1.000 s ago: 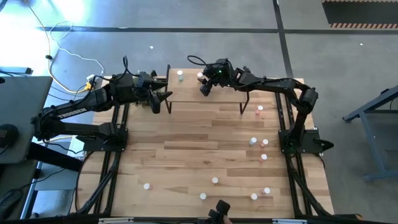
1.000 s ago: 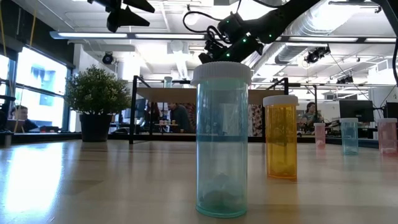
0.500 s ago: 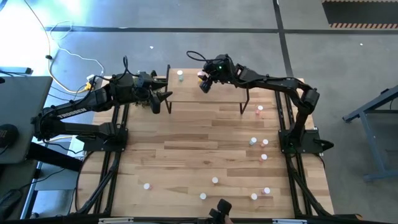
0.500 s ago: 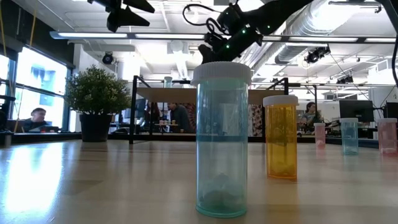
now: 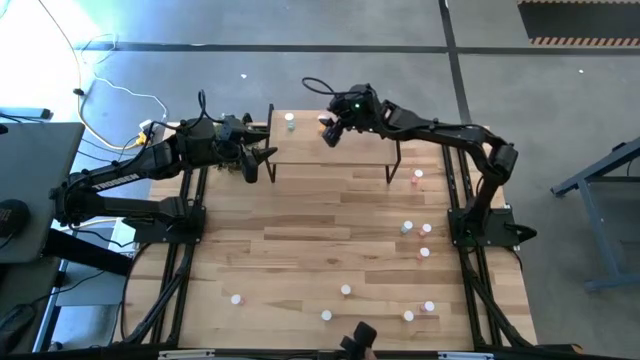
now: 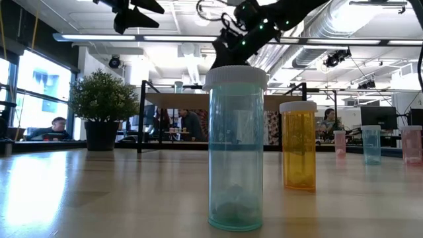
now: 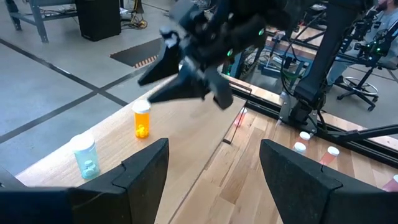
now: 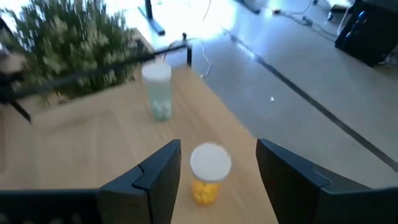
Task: Pick and place medicine bottles onto shelf by color
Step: Put the middle pink pill bottle on the shelf
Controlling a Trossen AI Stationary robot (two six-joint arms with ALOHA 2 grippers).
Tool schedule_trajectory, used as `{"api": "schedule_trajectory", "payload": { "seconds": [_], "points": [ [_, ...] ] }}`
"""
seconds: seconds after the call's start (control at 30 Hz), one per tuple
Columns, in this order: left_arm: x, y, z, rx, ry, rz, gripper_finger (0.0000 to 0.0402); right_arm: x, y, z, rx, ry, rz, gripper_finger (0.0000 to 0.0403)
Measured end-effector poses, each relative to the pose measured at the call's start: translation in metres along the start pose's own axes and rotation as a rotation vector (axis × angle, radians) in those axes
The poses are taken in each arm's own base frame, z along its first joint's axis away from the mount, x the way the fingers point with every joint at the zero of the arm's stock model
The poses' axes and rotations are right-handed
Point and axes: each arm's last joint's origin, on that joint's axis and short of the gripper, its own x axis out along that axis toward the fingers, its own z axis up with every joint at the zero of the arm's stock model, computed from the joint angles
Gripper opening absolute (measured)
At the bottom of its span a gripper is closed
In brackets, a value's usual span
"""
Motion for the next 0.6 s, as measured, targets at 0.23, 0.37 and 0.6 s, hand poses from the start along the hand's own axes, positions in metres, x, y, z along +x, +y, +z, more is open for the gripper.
{"api": "schedule_trajectory", "payload": {
  "seconds": [0.23,0.37,0.6],
  "points": [
    [-0.001,-0.001,-0.002,-0.022,0.028,-0.042,0.0243,-0.046,0.002,0.023,0.042,-0.054,0.009,0.0202],
    [-0.008,-0.004,-0.005,-0.028,0.065,-0.106,0.0243,-0.083,0.015,0.032,0.099,-0.048,0.052,0.0202],
    [-0.025,-0.021,-0.015,0.015,0.148,-0.211,0.0243,-0.146,0.05,0.042,0.188,-0.065,0.183,0.0202]
  ]
}}
